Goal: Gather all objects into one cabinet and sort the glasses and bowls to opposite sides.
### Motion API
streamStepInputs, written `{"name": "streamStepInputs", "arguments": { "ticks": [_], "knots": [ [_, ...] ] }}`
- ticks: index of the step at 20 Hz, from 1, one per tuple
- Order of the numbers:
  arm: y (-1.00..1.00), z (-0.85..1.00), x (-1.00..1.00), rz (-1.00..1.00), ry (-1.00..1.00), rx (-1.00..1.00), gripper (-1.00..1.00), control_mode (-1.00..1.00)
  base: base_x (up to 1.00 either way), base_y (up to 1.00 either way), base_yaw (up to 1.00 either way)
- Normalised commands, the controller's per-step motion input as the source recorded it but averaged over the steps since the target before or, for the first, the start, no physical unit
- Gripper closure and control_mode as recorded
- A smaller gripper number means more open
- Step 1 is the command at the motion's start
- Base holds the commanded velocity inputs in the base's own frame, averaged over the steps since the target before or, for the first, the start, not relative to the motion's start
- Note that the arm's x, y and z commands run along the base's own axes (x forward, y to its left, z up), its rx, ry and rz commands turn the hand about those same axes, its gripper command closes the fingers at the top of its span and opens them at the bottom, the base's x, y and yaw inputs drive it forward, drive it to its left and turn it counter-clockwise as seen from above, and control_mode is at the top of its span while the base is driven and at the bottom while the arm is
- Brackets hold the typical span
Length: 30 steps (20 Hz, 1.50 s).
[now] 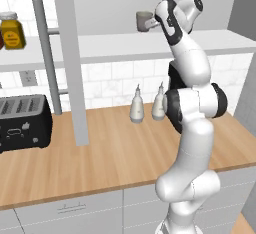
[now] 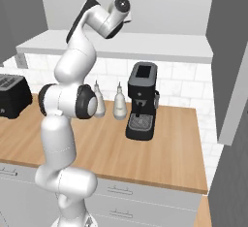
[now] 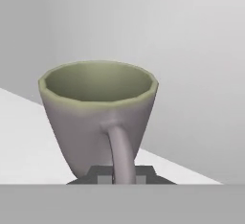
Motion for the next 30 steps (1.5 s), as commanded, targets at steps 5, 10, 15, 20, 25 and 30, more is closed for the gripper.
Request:
{"name": "streamStepInputs", "arguments": {
  "ticks": [5, 10, 15, 20, 25, 30],
  "knots": [
    [-0.26, 0.05, -0.22, 0.00, 0.00, 0.00, 1.00, -1.00, 0.00, 0.00, 0.00],
    [-0.27, 0.11, -0.43, 0.00, -0.03, 0.00, 1.00, -1.00, 0.00, 0.00, 0.00],
    [-0.23, 0.13, -0.63, 0.00, -0.11, 0.00, 1.00, -1.00, 0.00, 0.00, 0.00],
    [-0.20, 0.02, -0.84, 0.00, -0.22, 0.00, 1.00, -1.00, 0.00, 0.00, 0.00],
    [-0.17, 0.18, -0.89, 0.00, -0.18, 0.00, 1.00, -1.00, 0.00, 0.00, 0.00],
    [-0.08, 0.15, -0.85, 0.00, -0.07, 0.00, 1.00, -1.00, 0.00, 0.00, 0.00]
  ]
}}
